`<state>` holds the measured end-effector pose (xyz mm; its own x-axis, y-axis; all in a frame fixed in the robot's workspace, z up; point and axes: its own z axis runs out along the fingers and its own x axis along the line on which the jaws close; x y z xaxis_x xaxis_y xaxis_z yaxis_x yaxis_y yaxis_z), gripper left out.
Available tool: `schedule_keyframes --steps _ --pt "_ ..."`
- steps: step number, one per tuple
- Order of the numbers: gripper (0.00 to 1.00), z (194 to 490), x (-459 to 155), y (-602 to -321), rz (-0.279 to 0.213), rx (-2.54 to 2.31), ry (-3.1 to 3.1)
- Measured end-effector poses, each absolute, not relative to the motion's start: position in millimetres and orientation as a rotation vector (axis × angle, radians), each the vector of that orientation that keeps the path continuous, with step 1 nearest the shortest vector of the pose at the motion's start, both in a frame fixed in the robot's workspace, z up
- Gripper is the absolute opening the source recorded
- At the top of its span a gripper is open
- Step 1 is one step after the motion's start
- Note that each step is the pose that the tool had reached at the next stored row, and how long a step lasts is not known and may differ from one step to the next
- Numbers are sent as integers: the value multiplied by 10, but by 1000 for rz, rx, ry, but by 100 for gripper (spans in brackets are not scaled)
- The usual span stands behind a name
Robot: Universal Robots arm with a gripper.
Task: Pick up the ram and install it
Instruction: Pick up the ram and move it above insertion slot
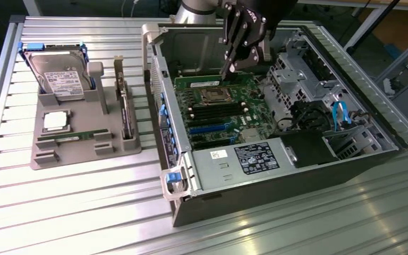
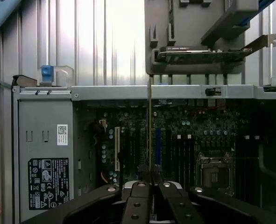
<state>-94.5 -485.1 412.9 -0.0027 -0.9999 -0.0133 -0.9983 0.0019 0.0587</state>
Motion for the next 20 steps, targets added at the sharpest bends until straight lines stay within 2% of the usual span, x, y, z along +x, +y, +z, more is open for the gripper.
schedule_keyframes --steps 20 --pt "13 4129 -383 -4867 -83 2196 -2197"
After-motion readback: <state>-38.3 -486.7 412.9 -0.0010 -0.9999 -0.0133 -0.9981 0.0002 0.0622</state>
